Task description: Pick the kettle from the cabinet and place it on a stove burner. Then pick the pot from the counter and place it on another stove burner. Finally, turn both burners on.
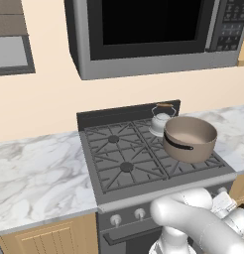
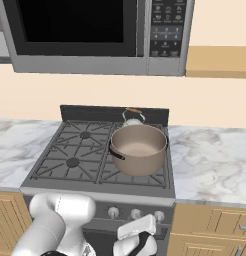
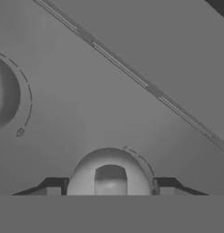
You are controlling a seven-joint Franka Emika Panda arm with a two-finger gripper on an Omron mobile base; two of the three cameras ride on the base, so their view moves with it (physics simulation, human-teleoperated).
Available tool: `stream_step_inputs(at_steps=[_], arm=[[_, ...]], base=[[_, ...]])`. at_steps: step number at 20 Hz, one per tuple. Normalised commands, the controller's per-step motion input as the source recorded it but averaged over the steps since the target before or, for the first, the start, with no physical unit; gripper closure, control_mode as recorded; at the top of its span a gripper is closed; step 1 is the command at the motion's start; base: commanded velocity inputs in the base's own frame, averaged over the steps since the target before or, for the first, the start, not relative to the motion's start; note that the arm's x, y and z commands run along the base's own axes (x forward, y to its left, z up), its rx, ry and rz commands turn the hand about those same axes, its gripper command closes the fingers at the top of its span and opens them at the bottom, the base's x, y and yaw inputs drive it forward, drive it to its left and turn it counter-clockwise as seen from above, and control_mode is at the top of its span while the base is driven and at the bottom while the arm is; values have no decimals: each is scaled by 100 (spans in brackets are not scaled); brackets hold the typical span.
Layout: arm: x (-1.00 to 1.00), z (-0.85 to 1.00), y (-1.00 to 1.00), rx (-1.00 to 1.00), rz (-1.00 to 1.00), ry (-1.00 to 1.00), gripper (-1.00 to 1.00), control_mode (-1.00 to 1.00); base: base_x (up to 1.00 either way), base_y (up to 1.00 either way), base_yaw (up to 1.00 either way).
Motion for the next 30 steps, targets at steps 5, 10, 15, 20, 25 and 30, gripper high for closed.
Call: stream_step_inputs(at_steps=[5, 10, 15, 20, 25, 30], arm=[[-11, 0, 0, -38, 0, -5, 100, -100], [-12, 0, 0, -37, 0, -4, 100, -100], [-4, 5, 7, -16, 0, 0, -100, -100], [0, 0, 0, 0, 0, 0, -100, -100], [-20, -3, -1, 3, 0, 0, -100, -100], [-32, -8, -7, 4, 0, 0, -100, -100]], base=[[0, 0, 0], [0, 0, 0], [0, 0, 0], [0, 0, 0], [0, 0, 0], [0, 0, 0]])
